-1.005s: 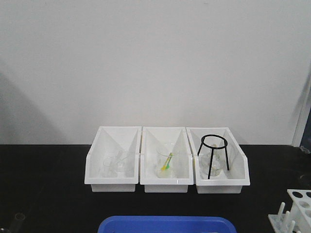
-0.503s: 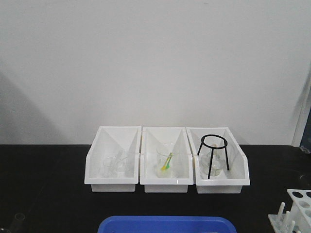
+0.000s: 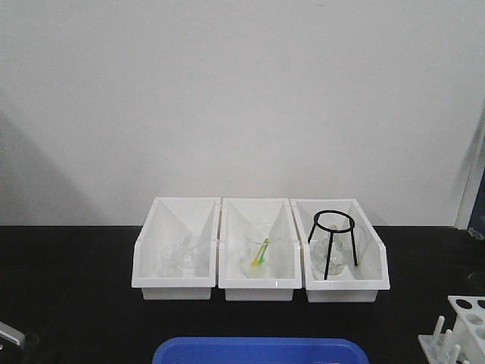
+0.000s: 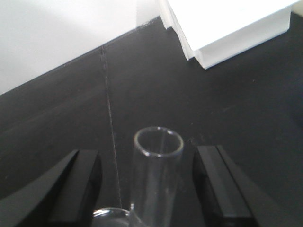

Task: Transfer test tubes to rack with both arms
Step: 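Close the left gripper on the test tube and lift it out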

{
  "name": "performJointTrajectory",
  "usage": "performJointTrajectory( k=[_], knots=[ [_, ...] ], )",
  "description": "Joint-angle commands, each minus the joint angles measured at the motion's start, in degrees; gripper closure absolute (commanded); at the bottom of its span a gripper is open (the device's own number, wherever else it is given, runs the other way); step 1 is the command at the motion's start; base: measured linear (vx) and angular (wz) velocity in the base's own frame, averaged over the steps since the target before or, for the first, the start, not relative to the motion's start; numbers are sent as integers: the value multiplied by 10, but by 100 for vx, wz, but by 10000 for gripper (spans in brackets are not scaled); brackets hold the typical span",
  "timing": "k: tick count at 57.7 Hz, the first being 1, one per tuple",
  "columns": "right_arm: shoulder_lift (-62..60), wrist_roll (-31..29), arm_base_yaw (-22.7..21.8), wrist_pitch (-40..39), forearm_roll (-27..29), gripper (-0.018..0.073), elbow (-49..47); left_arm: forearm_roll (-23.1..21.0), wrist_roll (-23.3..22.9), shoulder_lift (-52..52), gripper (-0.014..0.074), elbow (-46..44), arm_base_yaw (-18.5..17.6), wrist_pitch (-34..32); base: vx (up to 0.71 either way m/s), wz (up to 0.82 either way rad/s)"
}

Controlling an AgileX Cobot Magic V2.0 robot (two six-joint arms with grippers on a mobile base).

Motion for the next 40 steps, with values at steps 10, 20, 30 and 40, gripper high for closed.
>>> performJointTrajectory(
  k=[10, 20, 30, 40],
  knots=[
    [-3, -19, 0, -44, -5, 120, -19, 0, -1, -3, 258, -18, -5, -72, 0, 0],
    [-3, -19, 0, -44, -5, 120, -19, 0, -1, -3, 513, -18, -5, -73, 0, 0],
    [-3, -18, 0, -42, -5, 120, -19, -1, -1, -3, 619, -18, -5, -89, 0, 0],
    [-3, -17, 0, -40, -5, 120, -19, -1, -1, -35, 619, -18, -5, -104, 0, 0]
  ],
)
